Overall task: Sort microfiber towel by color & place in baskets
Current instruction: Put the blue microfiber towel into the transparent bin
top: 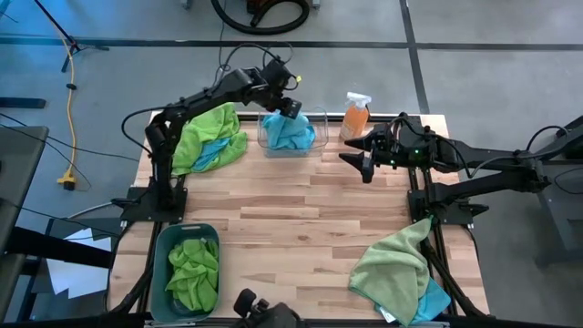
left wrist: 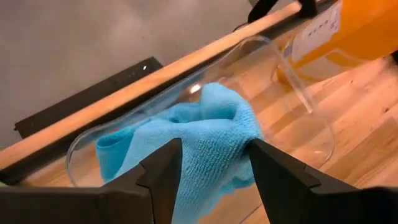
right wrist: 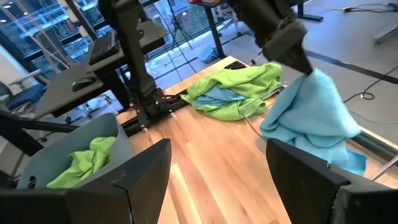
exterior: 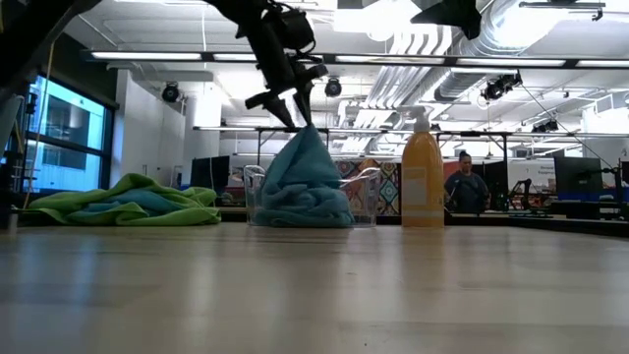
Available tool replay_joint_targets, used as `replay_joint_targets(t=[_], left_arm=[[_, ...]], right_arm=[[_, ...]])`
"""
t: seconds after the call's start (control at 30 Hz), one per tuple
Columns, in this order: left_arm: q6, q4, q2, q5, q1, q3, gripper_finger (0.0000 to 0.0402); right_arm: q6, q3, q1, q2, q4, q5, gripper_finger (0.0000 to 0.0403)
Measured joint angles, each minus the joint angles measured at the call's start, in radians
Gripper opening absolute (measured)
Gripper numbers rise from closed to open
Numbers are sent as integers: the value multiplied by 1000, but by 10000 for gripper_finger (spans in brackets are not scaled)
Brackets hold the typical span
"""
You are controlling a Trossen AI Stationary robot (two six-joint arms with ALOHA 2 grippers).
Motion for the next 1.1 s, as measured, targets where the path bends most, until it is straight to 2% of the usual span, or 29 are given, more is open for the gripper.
replay_joint_targets(t=[0.27, 0.4, 0.53, 0.67, 0.77, 0.83, 0.97, 1.1], left_arm=[[41, -86, 99, 7, -51, 0, 179], [40, -53, 100, 40, -52, 0, 179], [151, 9, 78, 33, -46, 2, 179], [281, -30, 85, 46, -38, 1, 179], [344, -60, 107, 17, -37, 0, 179], [349, -47, 131, 0, -30, 0, 179], [341, -47, 195, 56, -22, 0, 179], [338, -52, 274, 59, -27, 0, 179]], right_arm=[[8, 0, 0, 0, 0, 5, 259], [8, 0, 0, 0, 0, 5, 259], [8, 0, 0, 0, 0, 8, 259], [21, 0, 0, 0, 0, 8, 259], [27, 0, 0, 0, 0, 8, 259], [38, 0, 0, 0, 0, 8, 259], [48, 0, 0, 0, 0, 10, 259], [68, 0, 0, 0, 0, 15, 259]])
